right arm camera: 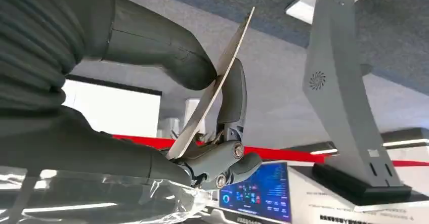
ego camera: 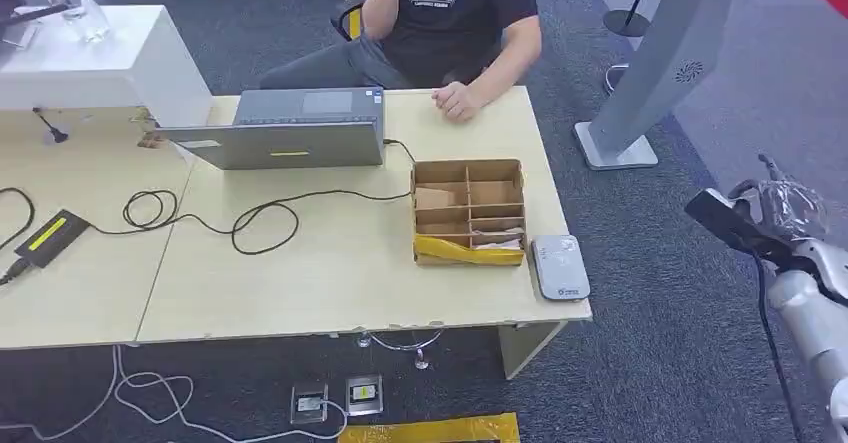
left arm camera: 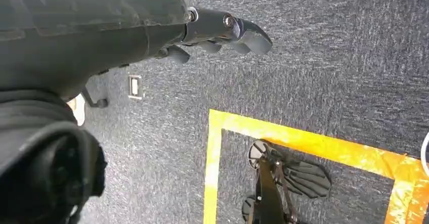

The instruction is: Pass the card to the sensor for recognition and then transmit it.

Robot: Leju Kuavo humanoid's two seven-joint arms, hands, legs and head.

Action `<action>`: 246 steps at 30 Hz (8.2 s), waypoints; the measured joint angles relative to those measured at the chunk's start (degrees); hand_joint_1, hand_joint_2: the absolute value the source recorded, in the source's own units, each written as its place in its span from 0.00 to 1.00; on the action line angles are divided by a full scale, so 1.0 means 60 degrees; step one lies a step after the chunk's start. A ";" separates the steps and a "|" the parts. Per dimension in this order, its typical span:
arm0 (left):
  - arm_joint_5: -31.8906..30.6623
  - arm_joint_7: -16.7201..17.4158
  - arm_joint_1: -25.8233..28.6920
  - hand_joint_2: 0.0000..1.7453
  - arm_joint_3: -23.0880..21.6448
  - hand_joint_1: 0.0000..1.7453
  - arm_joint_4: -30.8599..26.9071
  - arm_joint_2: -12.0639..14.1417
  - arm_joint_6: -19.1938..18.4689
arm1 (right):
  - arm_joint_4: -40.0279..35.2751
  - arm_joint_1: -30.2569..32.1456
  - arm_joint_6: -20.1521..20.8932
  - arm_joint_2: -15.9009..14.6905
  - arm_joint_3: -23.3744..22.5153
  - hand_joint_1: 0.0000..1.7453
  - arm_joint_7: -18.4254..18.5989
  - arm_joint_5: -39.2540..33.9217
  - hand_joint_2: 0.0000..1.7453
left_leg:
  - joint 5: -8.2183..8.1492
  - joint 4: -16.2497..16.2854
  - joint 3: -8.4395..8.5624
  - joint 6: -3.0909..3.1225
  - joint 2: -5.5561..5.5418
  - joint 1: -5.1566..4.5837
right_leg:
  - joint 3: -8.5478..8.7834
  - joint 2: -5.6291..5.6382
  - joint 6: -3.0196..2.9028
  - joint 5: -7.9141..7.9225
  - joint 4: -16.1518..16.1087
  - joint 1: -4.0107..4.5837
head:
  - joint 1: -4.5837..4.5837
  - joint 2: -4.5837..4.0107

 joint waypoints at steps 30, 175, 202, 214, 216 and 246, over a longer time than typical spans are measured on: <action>-0.0091 -0.0073 -0.0003 0.00 -0.0066 0.00 0.0000 0.0000 -0.0149 | -0.2033 0.1649 0.0383 0.1319 0.0073 1.00 0.0102 0.0572 1.00 | 0.0002 -0.0003 0.0001 -0.0002 -0.0004 0.0008 | 0.0005 0.0000 -0.0001 0.0000 0.0003 0.0006 | 0.0004 0.0000; 0.0306 -0.0117 0.0007 0.00 -0.0306 0.00 0.0004 0.0138 0.0091 | -0.3541 0.2802 0.0889 0.1734 0.0226 1.00 0.0295 0.0372 1.00 | -0.0002 -0.0002 0.0011 -0.0007 0.0005 0.0009 | 0.0007 0.0001 -0.0002 -0.0001 0.0002 0.0010 | 0.0007 0.0000; 0.0240 -0.0106 0.0007 0.00 -0.0375 0.00 0.0004 0.0131 0.0088 | -0.3017 0.3304 0.0663 0.2011 0.0222 1.00 -0.0073 -0.0393 1.00 | -0.0016 -0.0005 0.0086 -0.0022 0.0039 0.0023 | 0.0066 0.0026 -0.0016 -0.0010 0.0000 0.0029 | 0.0007 0.0000; 0.0240 -0.0106 0.0007 0.00 -0.0502 0.00 0.0004 0.0131 0.0088 | -0.2845 0.3256 0.0663 0.2087 0.0219 1.00 -0.0076 -0.0401 1.00 | -0.0016 -0.0005 0.0112 -0.0022 0.0041 0.0023 | 0.0090 0.0028 -0.0016 -0.0010 -0.0001 0.0030 | 0.0007 0.0000; 0.0240 -0.0106 0.0007 0.00 -0.0517 0.00 0.0004 0.0135 0.0088 | -0.2845 0.3256 0.0663 0.2087 0.0219 1.00 -0.0076 -0.0404 1.00 | -0.0016 -0.0005 0.0115 -0.0022 0.0042 0.0023 | 0.0093 0.0028 -0.0016 -0.0010 -0.0001 0.0030 | 0.0007 0.0000; 0.0266 -0.0106 0.0015 0.00 -0.0619 0.00 0.0007 0.0182 -0.0058 | -0.5647 0.2073 0.1039 0.0940 -0.1191 1.00 0.0339 -0.0051 1.00 | -0.0010 -0.0004 0.0058 -0.0018 0.0032 0.0010 | 0.0048 0.0028 -0.0020 -0.0001 0.0010 0.0012 | 0.0004 0.0000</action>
